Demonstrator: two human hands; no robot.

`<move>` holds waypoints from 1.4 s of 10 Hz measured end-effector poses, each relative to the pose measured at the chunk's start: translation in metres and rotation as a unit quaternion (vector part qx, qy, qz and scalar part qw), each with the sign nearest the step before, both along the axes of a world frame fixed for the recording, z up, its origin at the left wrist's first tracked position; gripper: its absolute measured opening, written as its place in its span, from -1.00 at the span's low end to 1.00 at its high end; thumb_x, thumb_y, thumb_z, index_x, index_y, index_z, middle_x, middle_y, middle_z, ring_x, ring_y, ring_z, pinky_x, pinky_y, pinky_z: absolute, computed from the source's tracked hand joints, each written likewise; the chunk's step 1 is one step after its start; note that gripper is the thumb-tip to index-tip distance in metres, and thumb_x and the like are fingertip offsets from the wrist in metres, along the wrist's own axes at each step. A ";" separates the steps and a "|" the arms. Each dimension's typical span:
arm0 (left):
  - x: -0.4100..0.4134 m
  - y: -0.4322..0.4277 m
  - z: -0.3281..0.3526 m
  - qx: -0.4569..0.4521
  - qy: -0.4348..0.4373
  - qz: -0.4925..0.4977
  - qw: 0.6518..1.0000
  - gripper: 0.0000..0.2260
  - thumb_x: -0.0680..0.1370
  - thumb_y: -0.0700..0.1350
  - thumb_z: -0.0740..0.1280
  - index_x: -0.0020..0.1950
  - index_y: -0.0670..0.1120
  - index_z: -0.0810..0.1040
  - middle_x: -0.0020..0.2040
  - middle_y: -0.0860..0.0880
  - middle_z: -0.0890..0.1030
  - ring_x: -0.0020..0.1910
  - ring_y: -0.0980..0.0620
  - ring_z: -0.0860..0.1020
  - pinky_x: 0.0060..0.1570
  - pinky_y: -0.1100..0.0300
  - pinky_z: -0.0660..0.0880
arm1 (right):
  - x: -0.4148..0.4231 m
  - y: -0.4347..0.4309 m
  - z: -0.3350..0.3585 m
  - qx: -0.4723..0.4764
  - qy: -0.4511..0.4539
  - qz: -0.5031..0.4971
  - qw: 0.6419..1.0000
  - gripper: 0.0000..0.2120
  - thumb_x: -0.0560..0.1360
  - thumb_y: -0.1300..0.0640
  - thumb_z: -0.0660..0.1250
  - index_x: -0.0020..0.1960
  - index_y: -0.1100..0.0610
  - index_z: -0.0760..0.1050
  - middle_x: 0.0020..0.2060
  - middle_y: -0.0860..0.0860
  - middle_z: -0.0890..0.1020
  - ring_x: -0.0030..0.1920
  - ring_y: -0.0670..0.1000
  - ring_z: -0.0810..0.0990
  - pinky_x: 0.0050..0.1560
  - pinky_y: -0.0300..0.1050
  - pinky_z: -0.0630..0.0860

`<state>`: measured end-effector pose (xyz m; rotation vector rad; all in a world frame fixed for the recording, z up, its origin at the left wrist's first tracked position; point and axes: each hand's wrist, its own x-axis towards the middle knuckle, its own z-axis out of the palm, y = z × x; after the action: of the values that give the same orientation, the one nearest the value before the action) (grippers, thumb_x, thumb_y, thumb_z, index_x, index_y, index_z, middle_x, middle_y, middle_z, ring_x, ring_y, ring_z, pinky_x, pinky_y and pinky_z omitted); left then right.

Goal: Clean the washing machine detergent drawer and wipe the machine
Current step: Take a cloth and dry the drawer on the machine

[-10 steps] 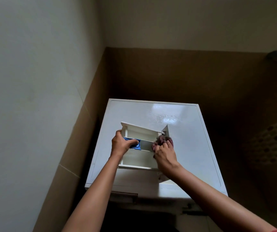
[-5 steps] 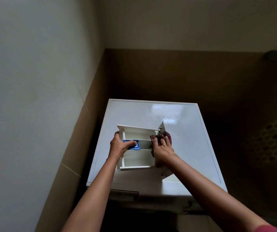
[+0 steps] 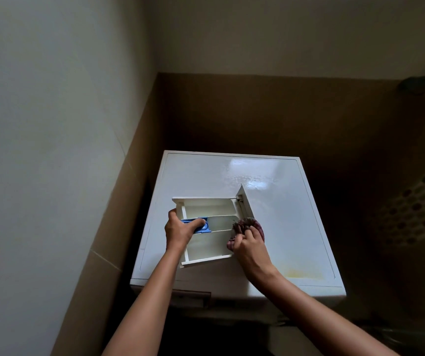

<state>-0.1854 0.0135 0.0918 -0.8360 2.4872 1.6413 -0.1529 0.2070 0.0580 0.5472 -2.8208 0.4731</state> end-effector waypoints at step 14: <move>-0.054 0.051 0.089 -0.279 -0.018 -0.146 0.949 -0.39 0.30 -0.12 0.50 0.28 -0.09 0.33 0.13 -0.14 0.52 0.10 -0.20 0.51 0.07 -0.09 0.50 | -0.069 0.031 -0.002 0.113 -0.180 0.034 0.977 -0.66 0.46 0.13 0.22 0.22 0.06 0.49 0.20 0.00 0.52 0.38 0.23 0.30 0.10 0.06 0.38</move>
<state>-0.2392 0.0641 0.1813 -0.4736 2.9112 0.8308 -0.2214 0.2382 0.0562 0.6610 -3.2389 0.2888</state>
